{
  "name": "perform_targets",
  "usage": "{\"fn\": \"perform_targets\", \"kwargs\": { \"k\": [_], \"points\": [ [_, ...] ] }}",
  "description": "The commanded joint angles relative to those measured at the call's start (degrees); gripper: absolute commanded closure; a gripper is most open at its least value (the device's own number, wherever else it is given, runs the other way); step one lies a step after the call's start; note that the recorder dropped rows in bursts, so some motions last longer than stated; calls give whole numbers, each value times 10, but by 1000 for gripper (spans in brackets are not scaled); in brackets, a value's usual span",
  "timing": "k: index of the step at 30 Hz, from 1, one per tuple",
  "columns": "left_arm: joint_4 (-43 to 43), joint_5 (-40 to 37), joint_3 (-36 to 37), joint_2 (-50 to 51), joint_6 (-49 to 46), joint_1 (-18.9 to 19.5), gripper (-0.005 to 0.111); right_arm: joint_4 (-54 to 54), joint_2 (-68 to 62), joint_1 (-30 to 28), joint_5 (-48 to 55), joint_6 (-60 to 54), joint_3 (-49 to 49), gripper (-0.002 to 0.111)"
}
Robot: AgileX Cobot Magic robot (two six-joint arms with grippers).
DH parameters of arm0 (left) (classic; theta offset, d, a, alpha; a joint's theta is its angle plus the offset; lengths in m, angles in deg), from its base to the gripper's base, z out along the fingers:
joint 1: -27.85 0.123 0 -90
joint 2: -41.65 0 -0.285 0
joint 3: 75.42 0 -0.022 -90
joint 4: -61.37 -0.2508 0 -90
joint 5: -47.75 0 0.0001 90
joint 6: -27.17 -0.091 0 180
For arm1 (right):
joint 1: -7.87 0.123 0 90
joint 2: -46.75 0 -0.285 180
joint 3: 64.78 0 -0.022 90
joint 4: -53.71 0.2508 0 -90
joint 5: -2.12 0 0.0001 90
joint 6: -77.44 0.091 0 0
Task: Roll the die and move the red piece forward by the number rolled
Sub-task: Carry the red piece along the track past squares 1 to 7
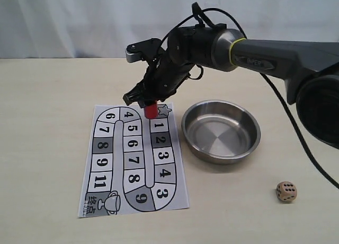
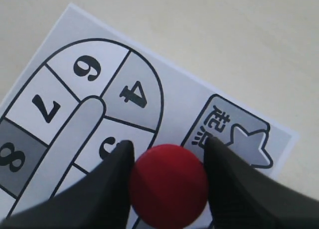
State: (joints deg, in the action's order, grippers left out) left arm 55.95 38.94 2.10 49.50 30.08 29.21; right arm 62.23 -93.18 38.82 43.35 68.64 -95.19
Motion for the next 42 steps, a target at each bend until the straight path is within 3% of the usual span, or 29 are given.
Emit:
{"fn": "perform_targets", "kwargs": {
  "k": [1,7,24,34,42],
  "points": [
    [1,7,-3,-1,1,0,107,-4,5,-1,-30,12,25,104],
    [1,7,-3,-1,1,0,107,-4,5,-1,-83,24,60,104],
    [1,6,-3,-1,1,0,107,-20,58,-1,-80,24,99,104],
    [0,7,-3,-1,1,0,107,0,105,11,-186,-10,245,104],
    [0,7,-3,-1,1,0,107,-2,95,30,-226,10,278,104]
  ]
}}
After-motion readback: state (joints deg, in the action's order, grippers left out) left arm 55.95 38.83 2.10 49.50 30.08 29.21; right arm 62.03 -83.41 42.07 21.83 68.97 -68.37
